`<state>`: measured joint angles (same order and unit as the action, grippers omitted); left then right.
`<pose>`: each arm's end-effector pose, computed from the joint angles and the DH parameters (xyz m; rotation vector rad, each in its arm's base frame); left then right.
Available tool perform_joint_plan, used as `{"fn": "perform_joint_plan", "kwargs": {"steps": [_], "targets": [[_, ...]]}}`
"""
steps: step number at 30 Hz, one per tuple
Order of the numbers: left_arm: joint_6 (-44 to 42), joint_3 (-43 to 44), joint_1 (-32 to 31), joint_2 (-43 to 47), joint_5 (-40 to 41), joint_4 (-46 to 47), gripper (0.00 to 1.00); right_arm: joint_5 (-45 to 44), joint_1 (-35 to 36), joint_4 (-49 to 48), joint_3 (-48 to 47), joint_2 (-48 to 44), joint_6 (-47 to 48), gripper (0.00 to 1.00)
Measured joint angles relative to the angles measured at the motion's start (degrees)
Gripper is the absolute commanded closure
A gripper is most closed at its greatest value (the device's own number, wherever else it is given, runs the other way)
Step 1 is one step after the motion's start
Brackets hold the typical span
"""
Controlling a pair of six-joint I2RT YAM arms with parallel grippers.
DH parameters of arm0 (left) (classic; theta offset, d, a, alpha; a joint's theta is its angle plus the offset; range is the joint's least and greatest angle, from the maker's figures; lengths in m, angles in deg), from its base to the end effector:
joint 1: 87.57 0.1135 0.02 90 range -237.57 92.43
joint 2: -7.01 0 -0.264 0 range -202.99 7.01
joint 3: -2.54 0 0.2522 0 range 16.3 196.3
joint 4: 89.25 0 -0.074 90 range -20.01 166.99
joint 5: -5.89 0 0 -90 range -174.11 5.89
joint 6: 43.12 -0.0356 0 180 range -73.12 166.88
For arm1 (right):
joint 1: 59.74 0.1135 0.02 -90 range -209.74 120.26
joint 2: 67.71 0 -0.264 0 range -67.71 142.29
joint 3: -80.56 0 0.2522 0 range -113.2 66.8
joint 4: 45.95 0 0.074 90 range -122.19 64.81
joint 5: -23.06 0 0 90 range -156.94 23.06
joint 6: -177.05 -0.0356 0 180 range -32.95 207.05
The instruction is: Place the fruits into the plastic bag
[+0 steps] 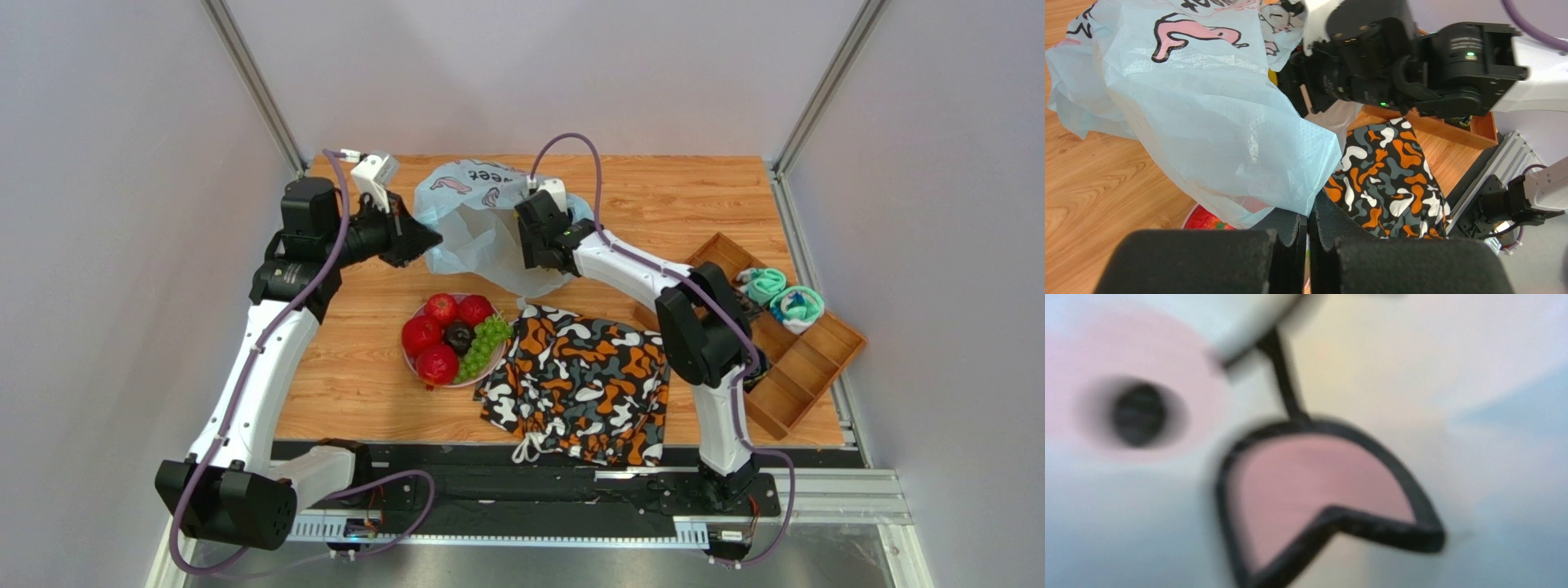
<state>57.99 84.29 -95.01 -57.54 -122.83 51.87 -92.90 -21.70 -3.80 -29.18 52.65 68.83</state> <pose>0.2371 -0.0534 0.3889 0.3931 1.9194 -0.8693 0.3762 0.2745 0.2104 -0.2261 2.3604 -0.1051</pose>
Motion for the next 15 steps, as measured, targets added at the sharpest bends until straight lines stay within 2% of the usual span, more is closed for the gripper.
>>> {"fn": "perform_joint_plan", "kwargs": {"steps": [10,15], "targets": [[0.0,0.0,0.0,-0.04,0.79,-0.42,1.0,20.63,1.07,-14.71,14.6,-21.24,-1.03,0.38],[0.0,0.0,0.04,-0.07,1.7,-0.46,1.0,25.11,6.6,-20.35,20.09,-30.86,-0.2,0.4]]}}
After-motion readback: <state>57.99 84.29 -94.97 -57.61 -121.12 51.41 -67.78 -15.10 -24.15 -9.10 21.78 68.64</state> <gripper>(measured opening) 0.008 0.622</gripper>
